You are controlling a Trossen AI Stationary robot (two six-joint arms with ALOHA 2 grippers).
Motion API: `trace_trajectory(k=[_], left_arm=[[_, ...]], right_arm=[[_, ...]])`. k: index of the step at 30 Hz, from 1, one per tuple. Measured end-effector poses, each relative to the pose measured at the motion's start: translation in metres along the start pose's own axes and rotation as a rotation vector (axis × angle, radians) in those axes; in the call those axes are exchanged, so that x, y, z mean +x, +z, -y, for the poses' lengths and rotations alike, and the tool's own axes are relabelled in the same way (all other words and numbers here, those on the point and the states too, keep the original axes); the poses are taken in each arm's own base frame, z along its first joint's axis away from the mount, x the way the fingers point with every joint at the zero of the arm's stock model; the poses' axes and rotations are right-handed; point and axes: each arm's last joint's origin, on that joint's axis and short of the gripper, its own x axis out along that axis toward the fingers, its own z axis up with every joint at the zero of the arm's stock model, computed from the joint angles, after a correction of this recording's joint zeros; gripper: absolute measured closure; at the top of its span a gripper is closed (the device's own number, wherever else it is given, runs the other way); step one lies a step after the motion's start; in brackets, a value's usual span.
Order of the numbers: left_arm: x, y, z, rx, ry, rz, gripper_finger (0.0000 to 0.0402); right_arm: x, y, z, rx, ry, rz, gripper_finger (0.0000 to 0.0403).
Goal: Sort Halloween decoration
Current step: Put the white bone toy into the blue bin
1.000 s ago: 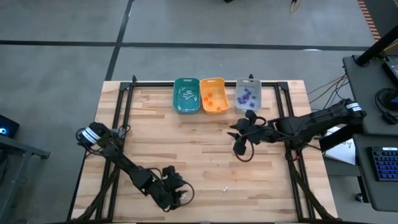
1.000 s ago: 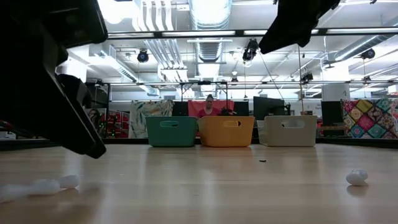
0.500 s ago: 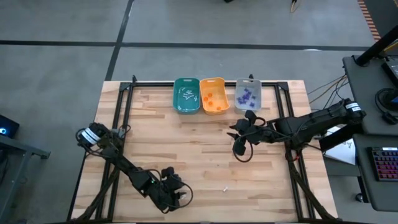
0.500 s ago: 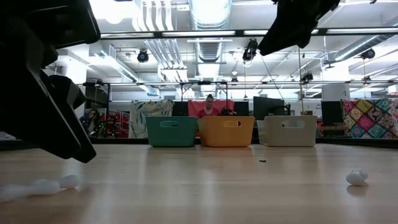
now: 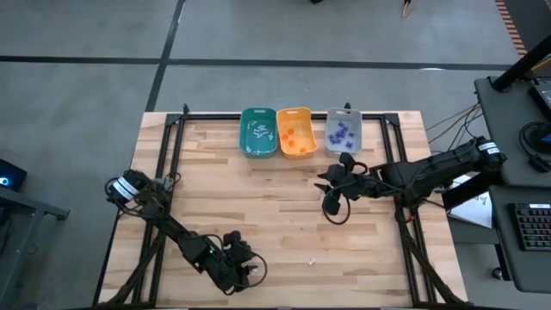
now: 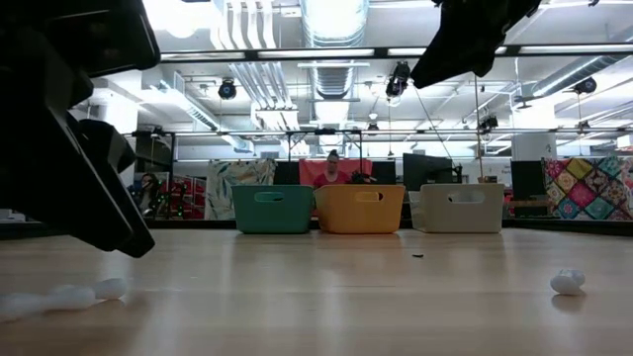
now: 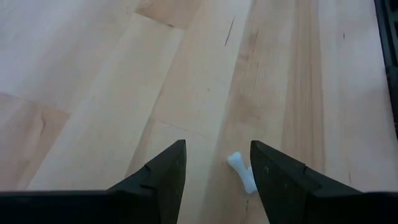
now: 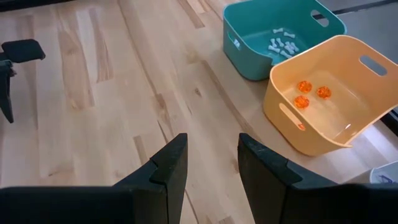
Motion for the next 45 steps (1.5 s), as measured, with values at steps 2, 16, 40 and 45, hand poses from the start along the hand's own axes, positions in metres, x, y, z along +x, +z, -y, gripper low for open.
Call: trace_trajectory(k=[2, 16, 40, 45], left_arm=[[-0.001, -0.001, 0.000, 0.002, 0.002, 0.004, 0.0239], [0.015, -0.016, 0.007, 0.011, 0.059, 0.031, 0.0239], [0.001, -0.039, 0.009, 0.119, 0.095, -0.060, 0.0314], [-0.002, -0.044, 0.010, 0.149, 0.102, -0.063, 0.0371]], right_arm=[[0.000, 0.000, 0.000, 0.000, 0.000, 0.000, 0.0273], [-0.004, -0.002, -0.008, -0.004, 0.031, 0.003, 0.0273], [-0.004, -0.003, -0.009, -0.006, 0.034, 0.004, 0.0273], [-0.004, -0.003, -0.009, -0.006, 0.034, 0.004, 0.0273]])
